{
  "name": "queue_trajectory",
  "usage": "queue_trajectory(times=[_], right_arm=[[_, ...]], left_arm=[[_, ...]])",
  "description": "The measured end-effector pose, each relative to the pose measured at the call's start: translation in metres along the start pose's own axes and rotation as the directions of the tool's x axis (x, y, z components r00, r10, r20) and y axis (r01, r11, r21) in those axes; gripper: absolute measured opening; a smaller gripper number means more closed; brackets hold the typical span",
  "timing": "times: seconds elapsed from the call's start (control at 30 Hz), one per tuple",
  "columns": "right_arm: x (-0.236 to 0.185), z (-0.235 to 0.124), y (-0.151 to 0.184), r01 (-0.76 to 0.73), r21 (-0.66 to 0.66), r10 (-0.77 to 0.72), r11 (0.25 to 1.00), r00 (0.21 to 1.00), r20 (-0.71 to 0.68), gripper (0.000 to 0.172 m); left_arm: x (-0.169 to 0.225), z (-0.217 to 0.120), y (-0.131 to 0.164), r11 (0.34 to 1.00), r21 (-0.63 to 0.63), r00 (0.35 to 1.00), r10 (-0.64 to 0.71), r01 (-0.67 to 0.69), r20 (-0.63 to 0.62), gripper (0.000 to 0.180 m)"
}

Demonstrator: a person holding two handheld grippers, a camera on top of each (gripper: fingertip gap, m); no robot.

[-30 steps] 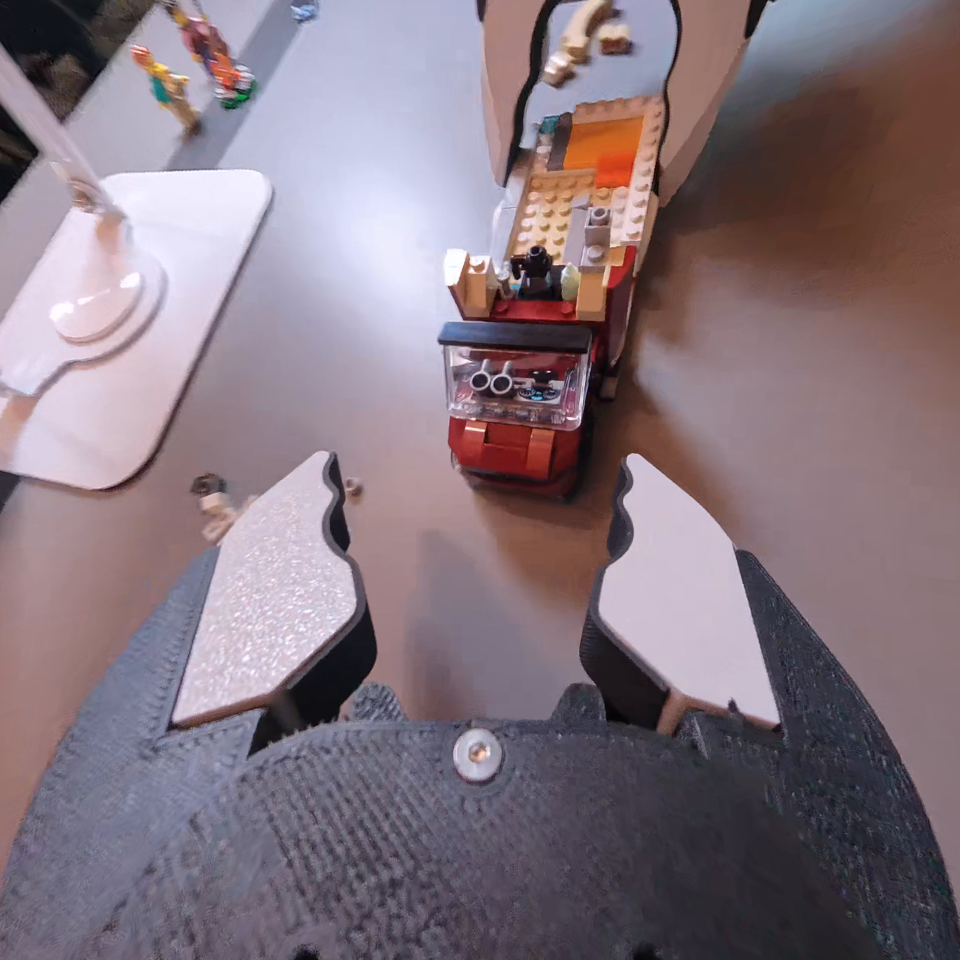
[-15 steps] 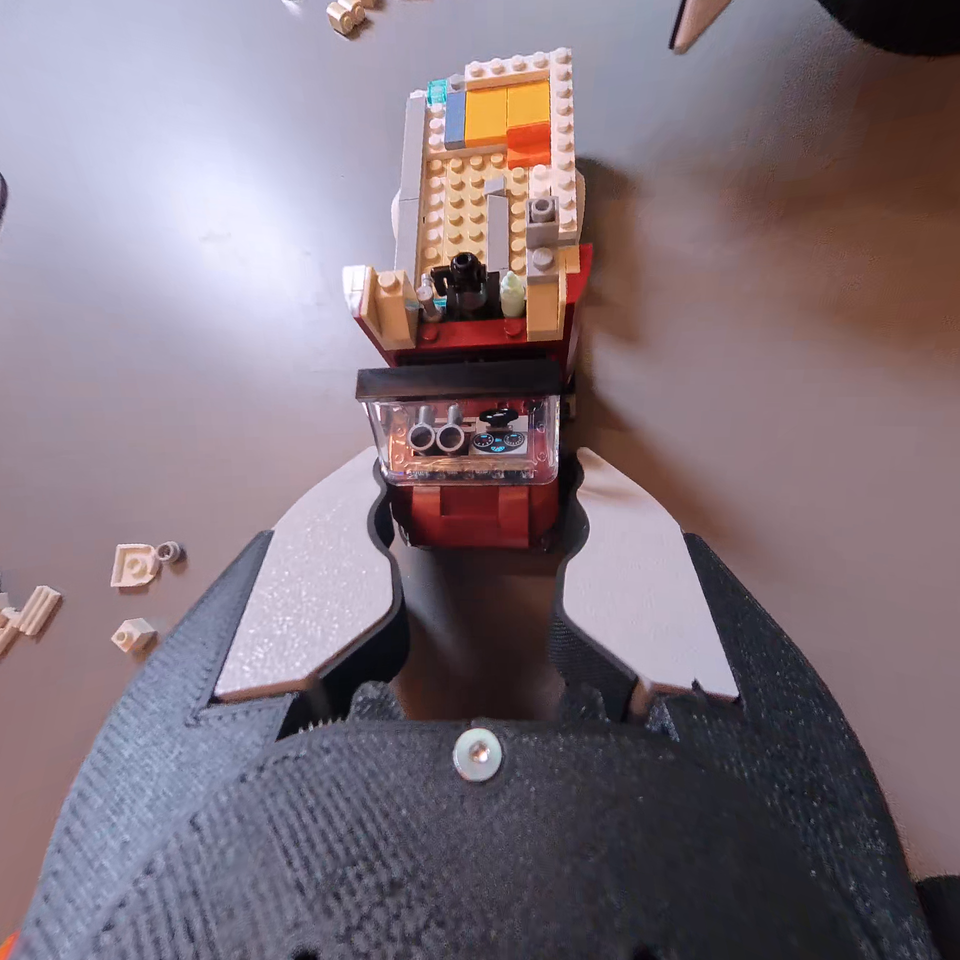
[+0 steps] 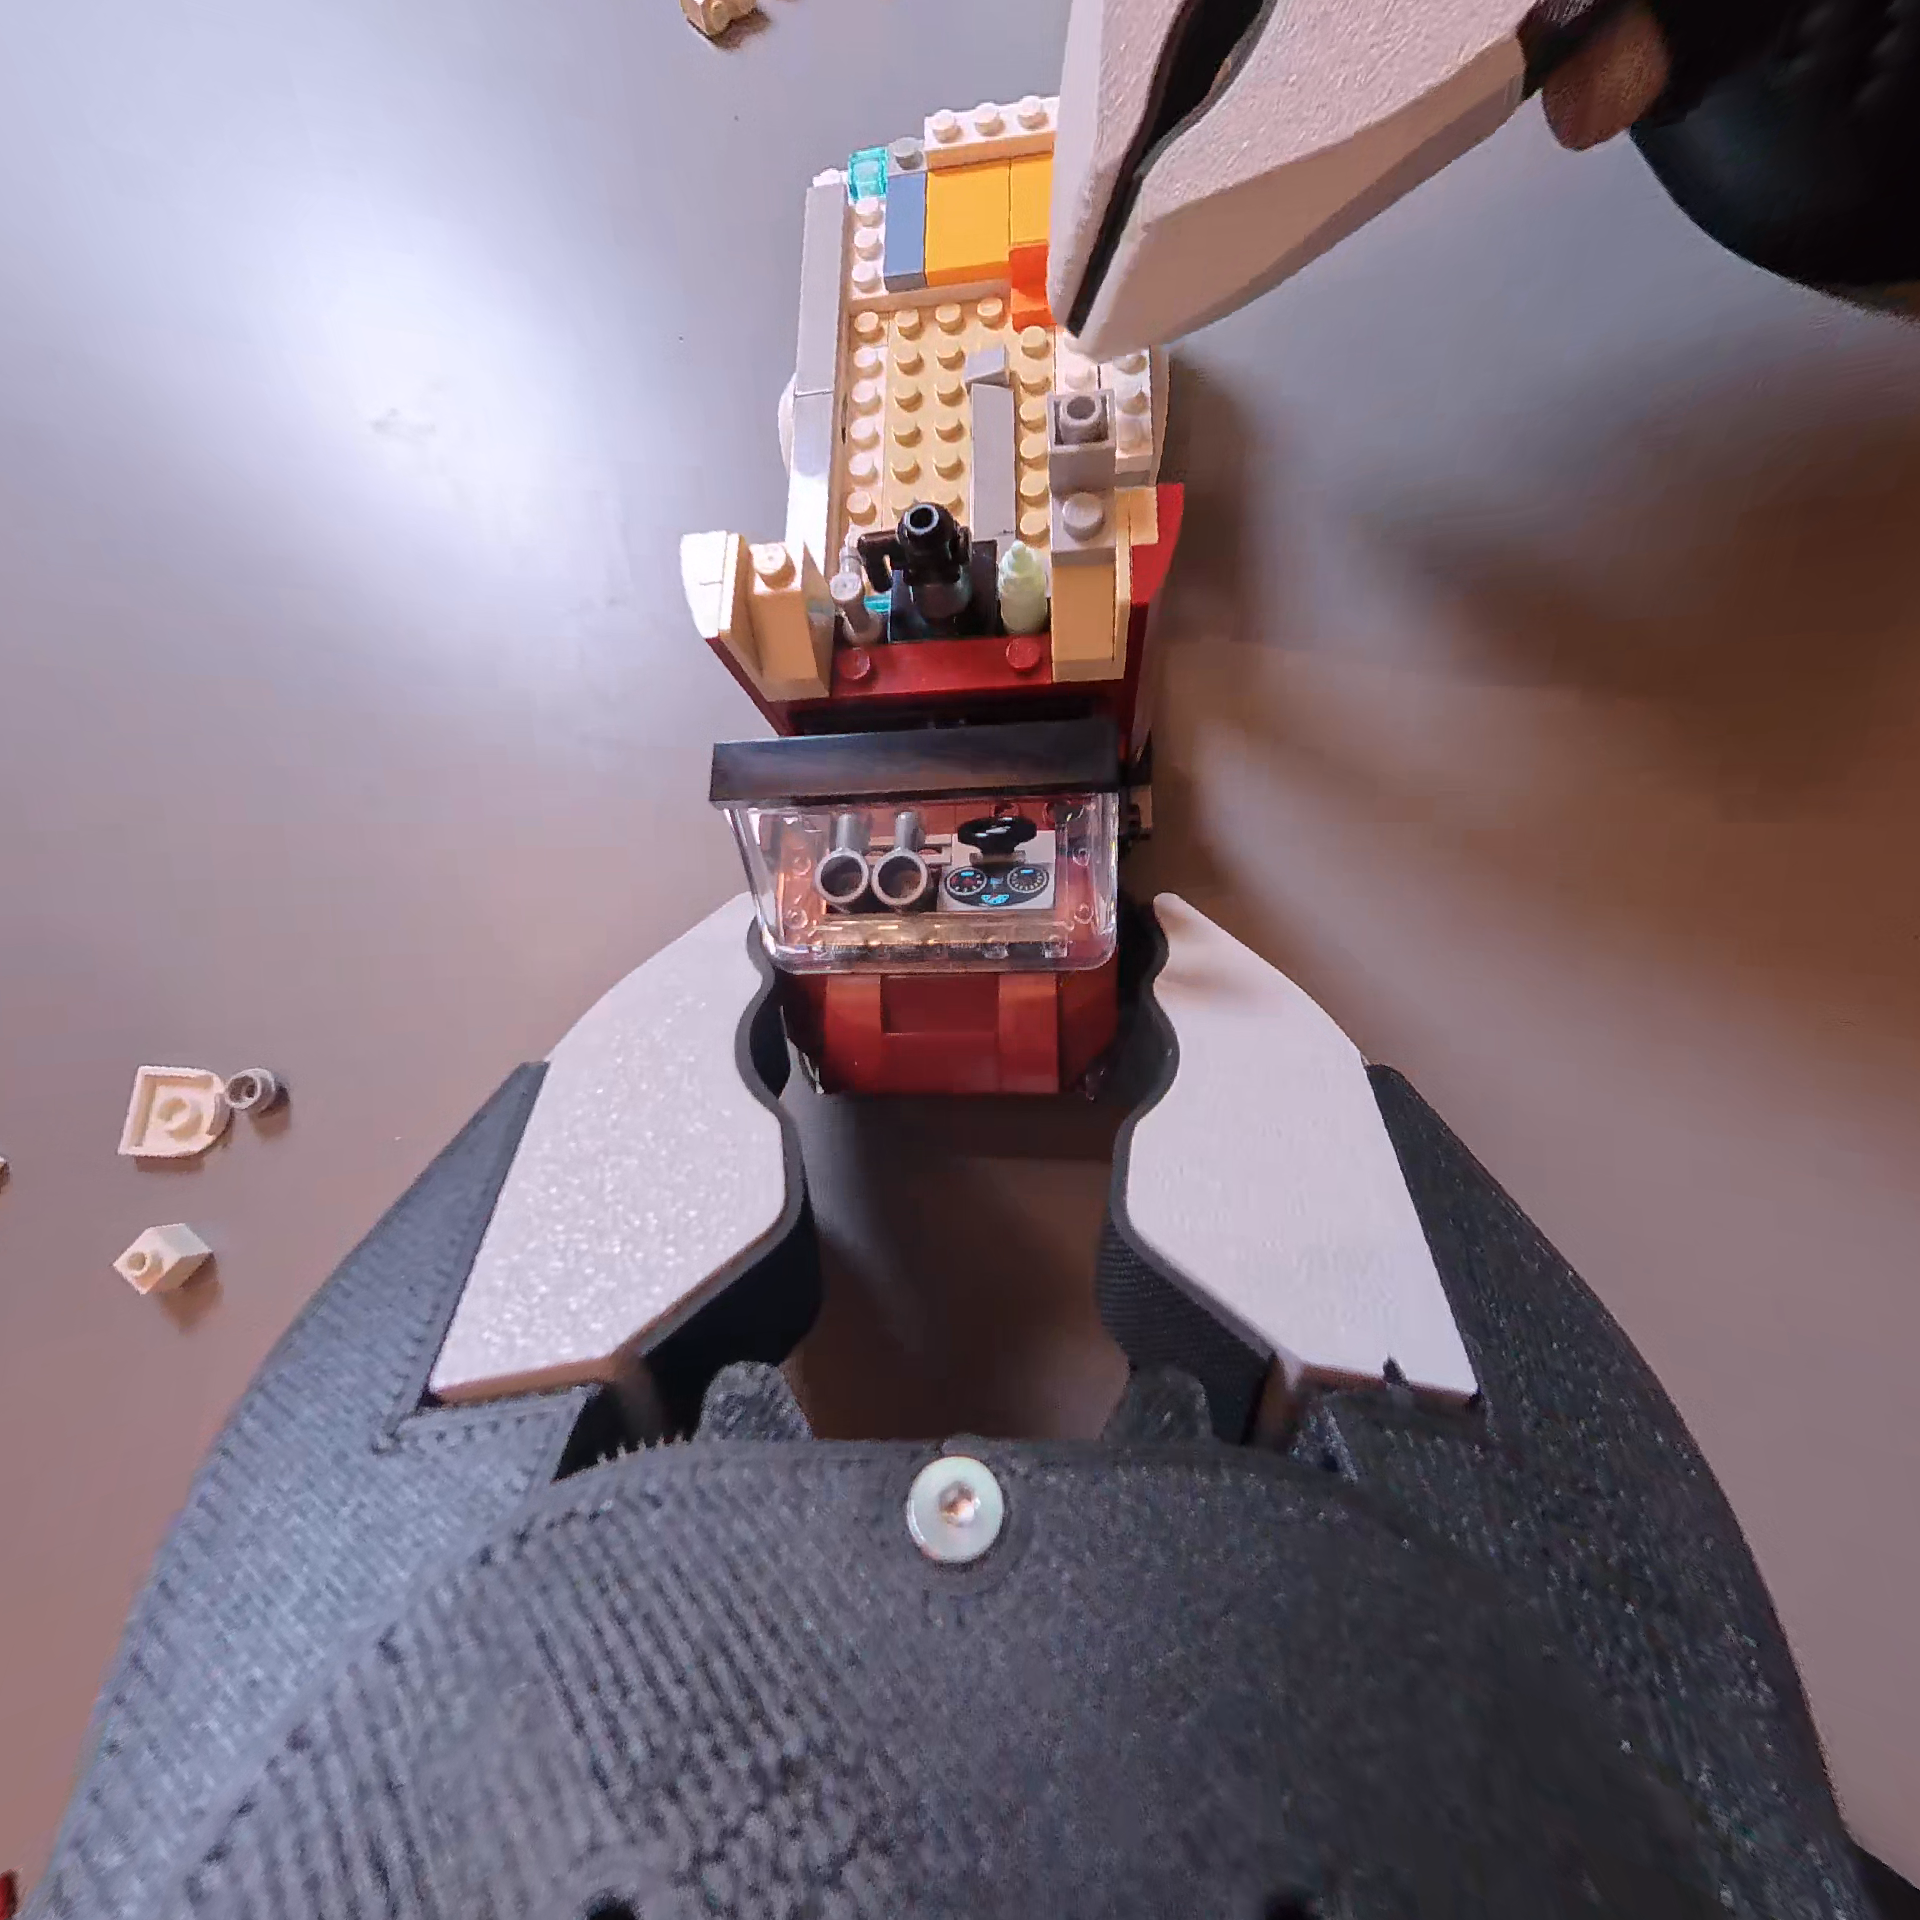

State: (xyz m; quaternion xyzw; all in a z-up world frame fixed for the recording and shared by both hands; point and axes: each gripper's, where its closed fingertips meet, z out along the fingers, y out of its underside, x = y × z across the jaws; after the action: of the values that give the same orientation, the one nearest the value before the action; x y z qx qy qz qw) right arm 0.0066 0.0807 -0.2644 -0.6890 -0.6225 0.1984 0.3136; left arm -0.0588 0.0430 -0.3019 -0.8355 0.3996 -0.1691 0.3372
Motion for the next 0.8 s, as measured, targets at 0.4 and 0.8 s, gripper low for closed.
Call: queue_trajectory(times=[0.4,0.8], right_arm=[[-0.001,0.0081,0.0081,-0.018,-0.031,0.019,0.999,1.0,0.021,0.0],[-0.0003,0.007,0.0097,-0.035,-0.017,0.035,0.999,0.999,0.029,0.001]], left_arm=[[0.0032,-0.0013,-0.0062,1.0,0.004,0.999,0.026,-0.026,0.03,0.064],[0.0033,0.002,-0.0017,0.999,-0.012,0.999,0.034,-0.034,0.024,0.064]])
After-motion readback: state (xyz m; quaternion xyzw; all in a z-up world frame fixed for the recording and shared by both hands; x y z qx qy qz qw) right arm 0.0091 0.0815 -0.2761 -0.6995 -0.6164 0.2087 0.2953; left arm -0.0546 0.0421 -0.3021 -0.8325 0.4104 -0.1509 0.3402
